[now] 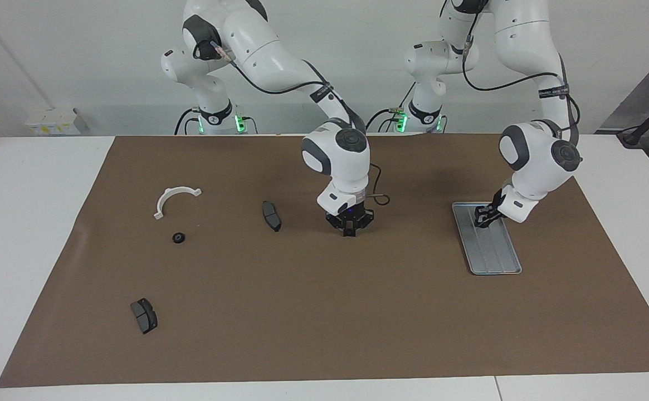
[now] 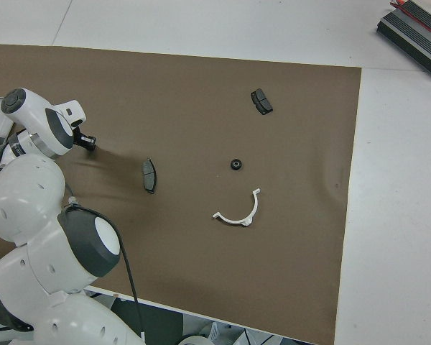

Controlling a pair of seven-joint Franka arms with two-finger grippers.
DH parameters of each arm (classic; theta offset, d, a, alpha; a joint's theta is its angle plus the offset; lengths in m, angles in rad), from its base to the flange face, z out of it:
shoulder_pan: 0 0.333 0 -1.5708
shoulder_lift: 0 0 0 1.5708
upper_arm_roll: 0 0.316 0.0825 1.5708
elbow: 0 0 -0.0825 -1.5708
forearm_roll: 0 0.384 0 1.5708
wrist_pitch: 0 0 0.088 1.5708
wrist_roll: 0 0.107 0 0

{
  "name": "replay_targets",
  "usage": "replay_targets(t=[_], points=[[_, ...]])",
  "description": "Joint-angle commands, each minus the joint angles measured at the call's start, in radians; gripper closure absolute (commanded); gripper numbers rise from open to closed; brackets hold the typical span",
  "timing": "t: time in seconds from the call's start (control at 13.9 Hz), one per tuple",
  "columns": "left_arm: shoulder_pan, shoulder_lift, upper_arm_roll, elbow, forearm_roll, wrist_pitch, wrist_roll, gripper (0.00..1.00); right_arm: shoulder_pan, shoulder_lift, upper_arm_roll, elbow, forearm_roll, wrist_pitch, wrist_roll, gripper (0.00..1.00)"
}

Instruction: Place bearing gear from tray to pile

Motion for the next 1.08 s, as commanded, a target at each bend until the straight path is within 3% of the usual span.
replay_targets(t=[0.0, 0.14, 0.29, 0.5, 0.72, 1.01], points=[[-0.009, -0.005, -0.002, 0.096, 0.009, -0.082, -0.043, 1.0, -0.023, -0.028, -0.007, -0.006, -0.026, -0.016, 0.014, 0.99], [-0.012, -0.01, -0.007, 0.162, 0.009, -0.161, -0.078, 1.0, -0.075, -0.08, -0.006, -0.041, -0.026, -0.021, 0.003, 1.0], [-0.029, -0.024, -0.022, 0.184, 0.009, -0.205, -0.143, 1.0, -0.137, -0.164, -0.006, -0.145, -0.026, -0.001, -0.055, 1.0], [-0.151, -0.035, -0.03, 0.186, 0.007, -0.207, -0.36, 1.0, -0.235, -0.256, -0.006, -0.267, -0.026, 0.007, -0.173, 1.0], [-0.272, -0.038, -0.035, 0.183, -0.001, -0.192, -0.566, 1.0, -0.339, -0.267, -0.006, -0.301, -0.024, 0.01, -0.337, 1.0], [-0.441, -0.012, -0.035, 0.172, -0.005, -0.12, -0.777, 1.0, -0.444, -0.238, -0.004, -0.293, -0.024, 0.101, -0.448, 1.0]])
